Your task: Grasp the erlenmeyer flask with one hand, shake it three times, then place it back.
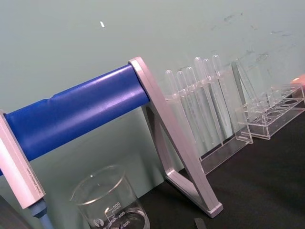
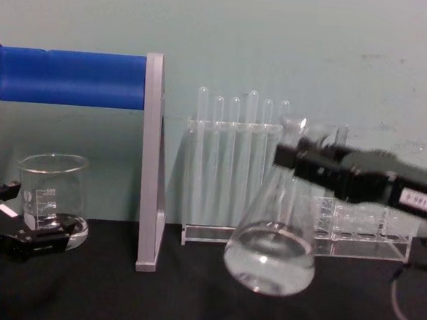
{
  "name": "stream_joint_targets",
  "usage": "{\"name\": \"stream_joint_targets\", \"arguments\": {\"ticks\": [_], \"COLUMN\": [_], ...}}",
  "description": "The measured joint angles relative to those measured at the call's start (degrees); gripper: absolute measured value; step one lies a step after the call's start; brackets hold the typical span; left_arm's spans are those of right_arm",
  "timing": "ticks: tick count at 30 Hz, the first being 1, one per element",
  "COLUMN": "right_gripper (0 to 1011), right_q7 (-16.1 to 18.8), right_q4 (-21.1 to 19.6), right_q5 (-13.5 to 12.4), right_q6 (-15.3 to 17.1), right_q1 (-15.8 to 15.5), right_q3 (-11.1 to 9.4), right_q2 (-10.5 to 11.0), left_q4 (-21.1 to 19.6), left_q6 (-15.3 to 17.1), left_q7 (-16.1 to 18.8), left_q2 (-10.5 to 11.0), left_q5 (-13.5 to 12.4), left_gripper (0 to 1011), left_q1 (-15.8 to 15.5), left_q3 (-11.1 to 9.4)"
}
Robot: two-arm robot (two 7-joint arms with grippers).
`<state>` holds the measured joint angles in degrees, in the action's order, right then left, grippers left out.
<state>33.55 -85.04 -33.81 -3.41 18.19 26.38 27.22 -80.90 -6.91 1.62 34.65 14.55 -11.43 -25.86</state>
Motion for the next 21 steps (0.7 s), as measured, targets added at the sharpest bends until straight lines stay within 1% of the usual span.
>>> {"name": "stream_joint_targets", "arguments": {"ticks": [1,2,4,5,6,9,10,12,15,21], "right_gripper": [448,448,448,448,448,448,448,449,448,448], "right_q7": [-0.72,-2.31,-3.93,-5.53,-5.53,-9.16,-9.16,-11.86,-13.74,-16.24], "right_q4": [-0.80,-2.22,-3.56,-4.99,-4.99,-7.77,-7.77,-9.74,-10.83,-12.35], "right_q5": [-0.11,-0.18,-0.18,-0.12,-0.12,0.27,0.27,0.73,1.05,1.86], "right_q6": [0.25,0.70,1.09,1.54,1.54,2.36,2.36,2.88,3.27,3.86], "right_q1": [-0.35,-1.08,-1.80,-2.68,-2.68,-4.83,-4.83,-6.83,-8.34,-10.49], "right_q3": [-0.47,-1.35,-2.23,-3.15,-3.15,-5.43,-5.43,-7.50,-9.13,-11.40], "right_q2": [0.11,0.31,0.50,0.72,0.72,1.14,1.14,1.35,1.37,1.17], "left_q4": [0.00,0.00,0.00,0.00,0.00,0.00,0.00,0.00,0.00,0.00], "left_q6": [0.00,0.00,0.00,0.00,0.00,0.00,0.00,0.00,0.00,0.00], "left_q7": [0.00,0.00,0.00,0.00,0.00,0.00,0.00,0.00,0.00,0.00], "left_q2": [0.00,0.00,0.00,0.00,0.00,0.00,0.00,0.00,0.00,0.00], "left_q5": [0.00,0.00,0.00,0.00,0.00,0.00,0.00,0.00,0.00,0.00], "left_gripper": [1001,1001,1001,1001,1001,1001,1000,1001,1001,1001], "left_q1": [0.00,0.00,0.00,0.00,0.00,0.00,0.00,0.00,0.00,0.00], "left_q3": [0.00,0.00,0.00,0.00,0.00,0.00,0.00,0.00,0.00,0.00]}}
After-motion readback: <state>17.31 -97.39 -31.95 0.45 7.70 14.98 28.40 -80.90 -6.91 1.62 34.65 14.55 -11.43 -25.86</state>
